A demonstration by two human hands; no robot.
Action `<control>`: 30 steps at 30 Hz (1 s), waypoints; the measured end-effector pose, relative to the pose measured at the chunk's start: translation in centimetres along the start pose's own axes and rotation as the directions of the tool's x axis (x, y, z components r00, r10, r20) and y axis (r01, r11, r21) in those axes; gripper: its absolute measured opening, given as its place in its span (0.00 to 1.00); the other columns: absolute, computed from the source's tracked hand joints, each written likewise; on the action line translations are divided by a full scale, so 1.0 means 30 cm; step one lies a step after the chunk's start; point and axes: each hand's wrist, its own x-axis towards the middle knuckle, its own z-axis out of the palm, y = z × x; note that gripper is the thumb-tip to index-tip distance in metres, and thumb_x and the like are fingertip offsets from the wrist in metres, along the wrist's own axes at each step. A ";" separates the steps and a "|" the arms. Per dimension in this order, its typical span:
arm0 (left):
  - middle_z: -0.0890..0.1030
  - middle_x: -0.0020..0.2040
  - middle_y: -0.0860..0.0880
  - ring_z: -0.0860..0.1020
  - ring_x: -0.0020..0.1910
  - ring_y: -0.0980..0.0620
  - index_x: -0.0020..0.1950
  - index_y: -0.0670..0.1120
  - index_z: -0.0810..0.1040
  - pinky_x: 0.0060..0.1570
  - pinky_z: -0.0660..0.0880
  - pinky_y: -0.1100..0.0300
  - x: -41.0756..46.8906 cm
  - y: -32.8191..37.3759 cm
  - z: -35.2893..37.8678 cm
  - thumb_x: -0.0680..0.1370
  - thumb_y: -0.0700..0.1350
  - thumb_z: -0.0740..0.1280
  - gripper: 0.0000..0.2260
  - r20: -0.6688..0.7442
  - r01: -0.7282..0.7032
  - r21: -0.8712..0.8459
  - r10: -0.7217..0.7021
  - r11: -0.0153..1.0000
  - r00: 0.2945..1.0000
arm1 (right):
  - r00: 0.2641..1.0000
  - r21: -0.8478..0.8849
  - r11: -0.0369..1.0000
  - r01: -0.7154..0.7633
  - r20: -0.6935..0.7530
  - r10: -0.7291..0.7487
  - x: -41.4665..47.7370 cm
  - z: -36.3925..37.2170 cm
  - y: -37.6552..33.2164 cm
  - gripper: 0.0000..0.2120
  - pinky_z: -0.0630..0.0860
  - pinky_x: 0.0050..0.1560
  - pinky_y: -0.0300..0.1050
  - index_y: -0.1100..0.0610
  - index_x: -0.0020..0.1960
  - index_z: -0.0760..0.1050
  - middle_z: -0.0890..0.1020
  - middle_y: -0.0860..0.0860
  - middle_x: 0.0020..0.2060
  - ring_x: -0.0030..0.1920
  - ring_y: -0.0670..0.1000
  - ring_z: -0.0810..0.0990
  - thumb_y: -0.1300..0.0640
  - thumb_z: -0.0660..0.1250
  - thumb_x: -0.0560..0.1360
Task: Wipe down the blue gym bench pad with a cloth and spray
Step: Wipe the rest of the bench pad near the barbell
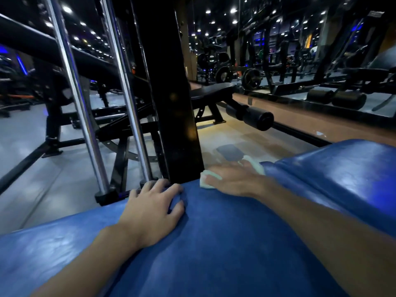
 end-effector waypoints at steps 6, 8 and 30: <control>0.72 0.60 0.55 0.70 0.61 0.50 0.68 0.61 0.66 0.59 0.65 0.50 -0.039 -0.035 0.007 0.73 0.63 0.43 0.26 -0.031 0.097 -0.024 -0.098 0.995 0.995 | 0.988 -0.041 0.988 -0.151 0.015 0.152 -0.005 -0.032 0.020 0.29 0.55 0.68 0.62 0.42 0.69 0.70 0.74 0.51 0.68 0.67 0.55 0.70 0.33 0.42 0.78; 0.72 0.56 0.55 0.72 0.56 0.49 0.62 0.57 0.69 0.56 0.67 0.51 -0.031 -0.046 0.010 0.73 0.62 0.47 0.23 -0.044 0.086 -0.058 -0.088 0.995 0.995 | 0.992 -0.011 0.993 -0.120 0.022 0.121 0.017 -0.006 -0.080 0.28 0.56 0.66 0.62 0.42 0.65 0.72 0.76 0.51 0.64 0.64 0.56 0.71 0.33 0.43 0.76; 0.74 0.58 0.50 0.73 0.56 0.46 0.64 0.51 0.69 0.57 0.70 0.48 -0.322 -0.488 -0.088 0.74 0.57 0.45 0.25 -0.113 0.209 -0.167 -0.230 0.964 0.967 | 0.965 0.014 0.966 0.258 0.044 -0.259 0.020 0.114 -0.782 0.26 0.55 0.69 0.62 0.45 0.72 0.66 0.73 0.51 0.68 0.68 0.57 0.69 0.36 0.48 0.79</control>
